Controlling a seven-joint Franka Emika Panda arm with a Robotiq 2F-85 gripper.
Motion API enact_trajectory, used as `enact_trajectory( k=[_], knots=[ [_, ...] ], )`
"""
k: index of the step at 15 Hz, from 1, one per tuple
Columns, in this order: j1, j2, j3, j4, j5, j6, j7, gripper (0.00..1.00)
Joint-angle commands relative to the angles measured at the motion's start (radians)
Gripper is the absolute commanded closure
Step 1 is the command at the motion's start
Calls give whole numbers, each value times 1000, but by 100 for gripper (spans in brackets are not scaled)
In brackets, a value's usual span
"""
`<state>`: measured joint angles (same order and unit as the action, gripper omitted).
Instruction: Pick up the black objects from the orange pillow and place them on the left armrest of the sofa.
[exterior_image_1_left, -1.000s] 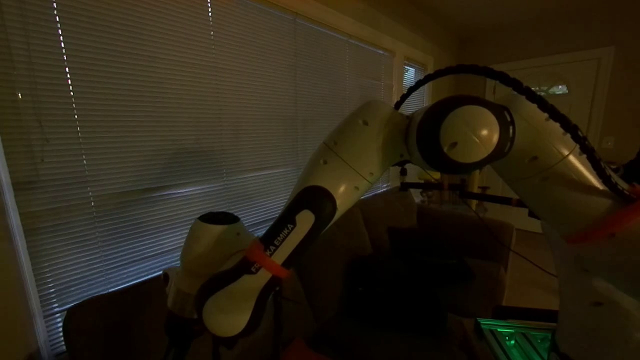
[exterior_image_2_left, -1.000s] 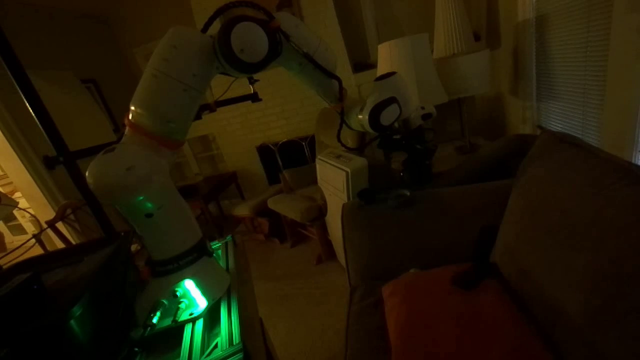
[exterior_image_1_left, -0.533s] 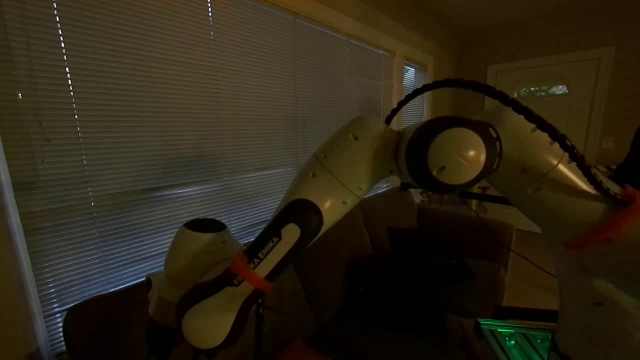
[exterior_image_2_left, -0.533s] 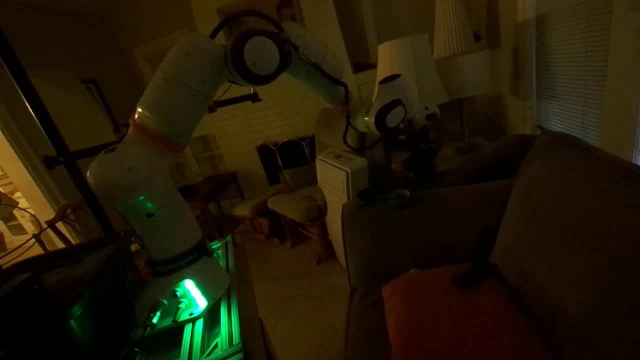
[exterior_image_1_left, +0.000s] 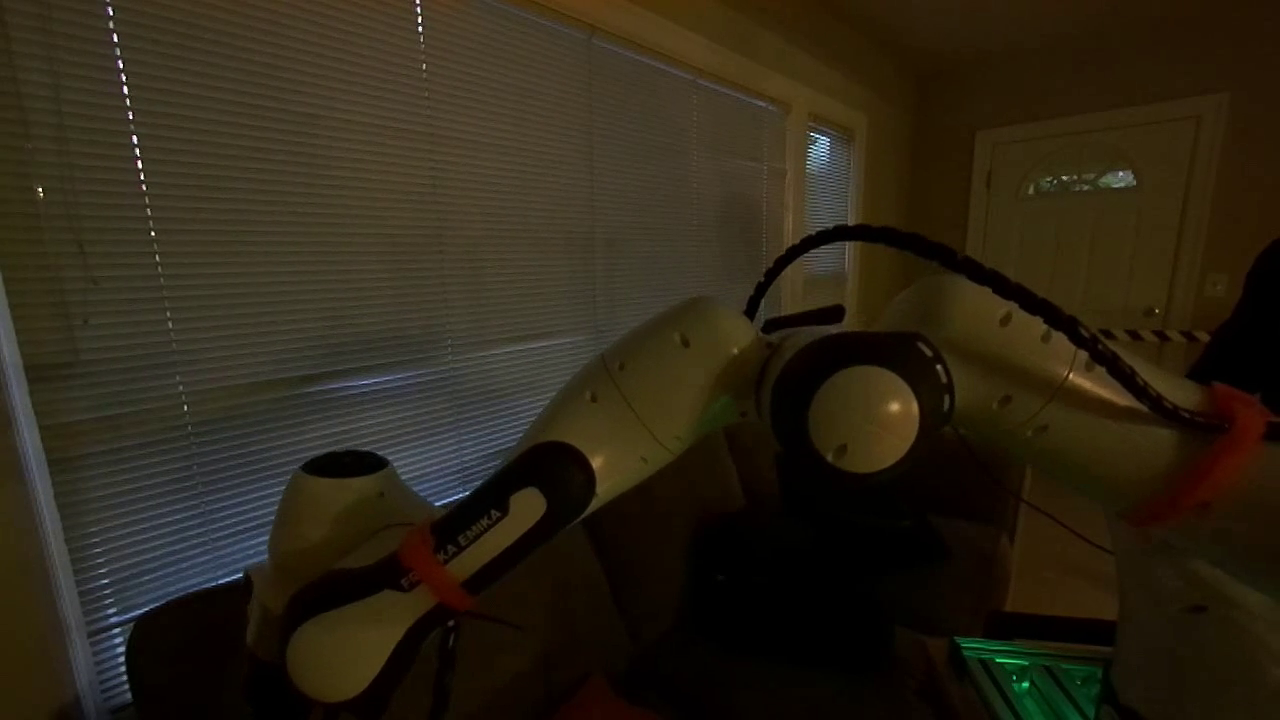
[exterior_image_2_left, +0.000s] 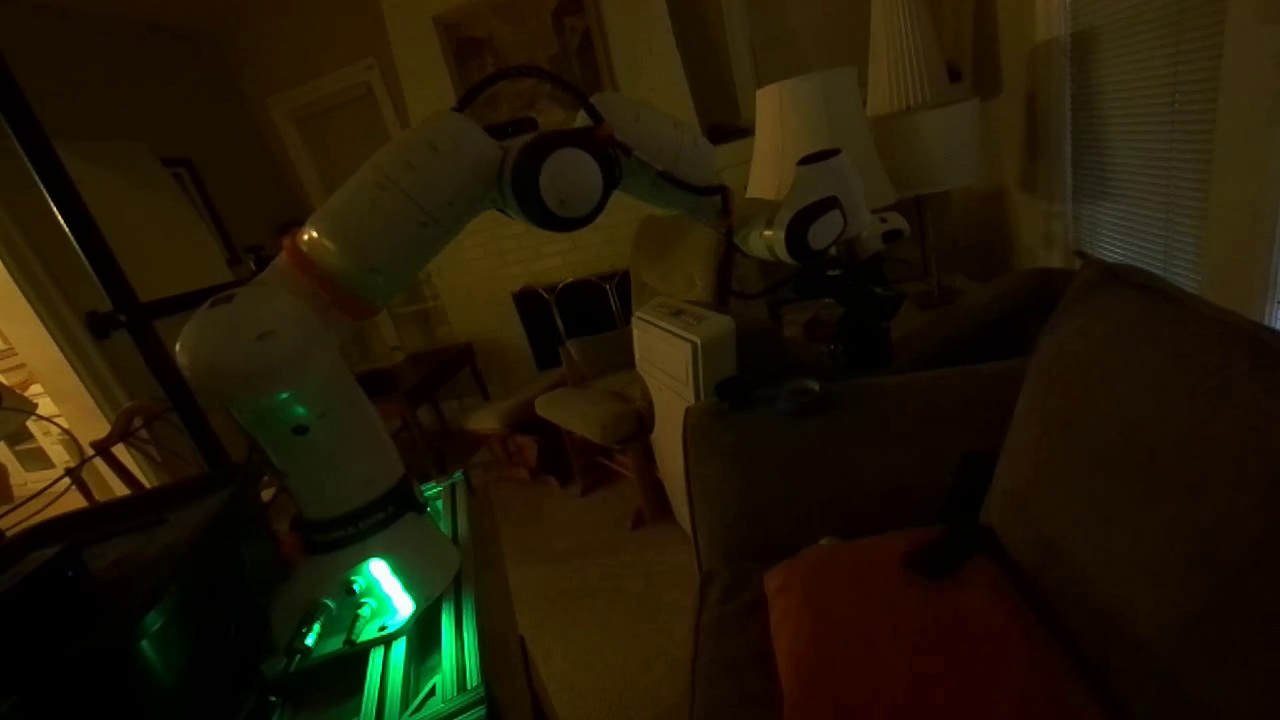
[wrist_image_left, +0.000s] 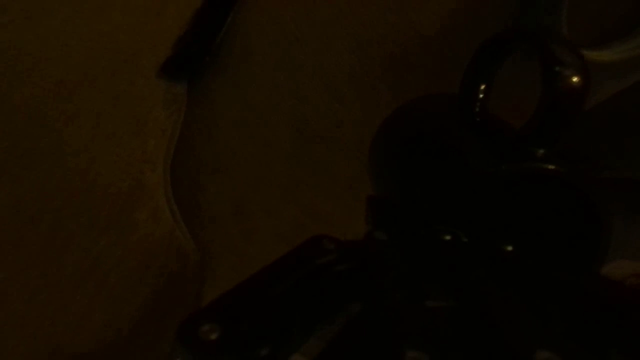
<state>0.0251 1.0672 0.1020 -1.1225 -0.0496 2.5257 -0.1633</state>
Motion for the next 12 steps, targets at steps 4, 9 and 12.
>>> enact_trajectory(
  k=[4, 9, 12],
  knots=[
    [56, 220, 7, 358, 2, -184, -66, 98],
    [92, 358, 2, 553, -16, -177, -116, 98],
    [102, 385, -6, 589, -11, -161, -136, 98]
  ],
)
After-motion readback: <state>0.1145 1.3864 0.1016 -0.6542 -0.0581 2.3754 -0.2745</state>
